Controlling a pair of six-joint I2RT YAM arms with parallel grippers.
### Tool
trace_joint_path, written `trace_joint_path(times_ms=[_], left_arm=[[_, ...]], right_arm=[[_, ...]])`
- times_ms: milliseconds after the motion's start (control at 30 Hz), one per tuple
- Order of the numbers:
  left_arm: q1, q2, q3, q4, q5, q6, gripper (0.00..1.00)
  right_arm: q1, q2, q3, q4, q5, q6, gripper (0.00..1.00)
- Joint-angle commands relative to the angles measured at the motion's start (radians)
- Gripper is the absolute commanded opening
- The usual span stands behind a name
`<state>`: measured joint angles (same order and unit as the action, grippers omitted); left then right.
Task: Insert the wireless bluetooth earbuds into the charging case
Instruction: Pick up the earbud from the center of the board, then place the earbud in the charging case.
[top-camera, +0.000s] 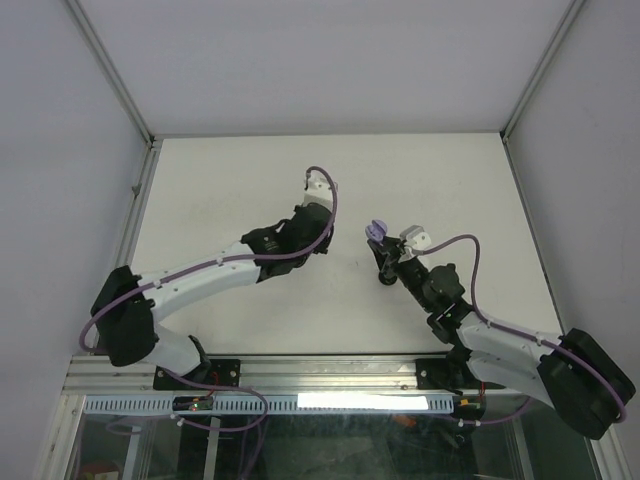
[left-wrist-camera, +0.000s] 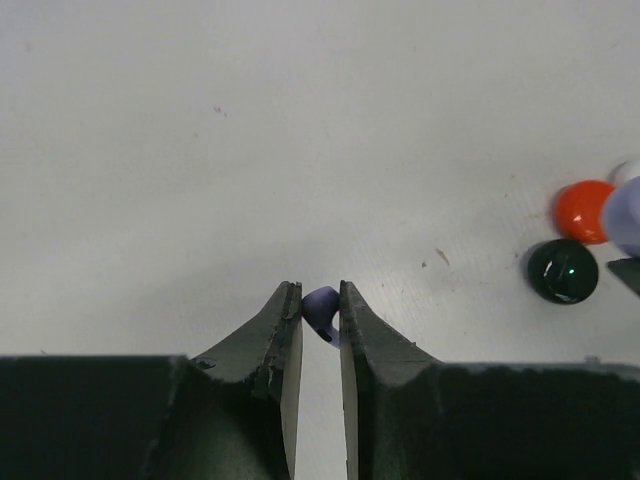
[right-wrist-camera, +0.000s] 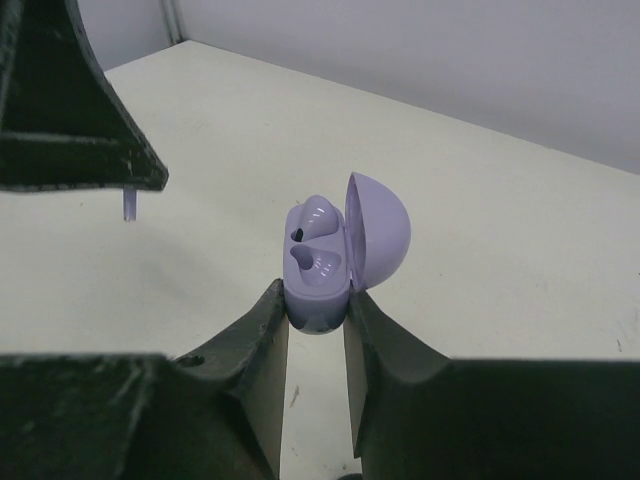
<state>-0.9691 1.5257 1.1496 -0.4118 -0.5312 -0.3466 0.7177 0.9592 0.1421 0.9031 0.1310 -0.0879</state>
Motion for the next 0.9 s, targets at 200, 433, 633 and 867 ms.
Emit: trace_joint_path(times_ms=[200,433,633,867], left_arm=[[-0.018,-0.281,-0.137,0.373,0.05,0.238,0.13],[-0.032,-0.346,-0.232,0.565,0.227,0.349,0.13],[-0.068,-0.355,-0.27,0.687,0.296,0.429,0.12],[-0.108,-0.326,-0.274,0.744,0.314,0.521,0.12]], right_arm=[[0.003,0.048,0.089,0.094,-0.206,0.015,0.0],[0.005,0.056,0.134,0.058,-0.283,0.037,0.0],[0.008,0.06,0.154,0.048,-0.337,0.041,0.0],[0.012,0.081,0.185,0.03,-0.371,0.063,0.0]])
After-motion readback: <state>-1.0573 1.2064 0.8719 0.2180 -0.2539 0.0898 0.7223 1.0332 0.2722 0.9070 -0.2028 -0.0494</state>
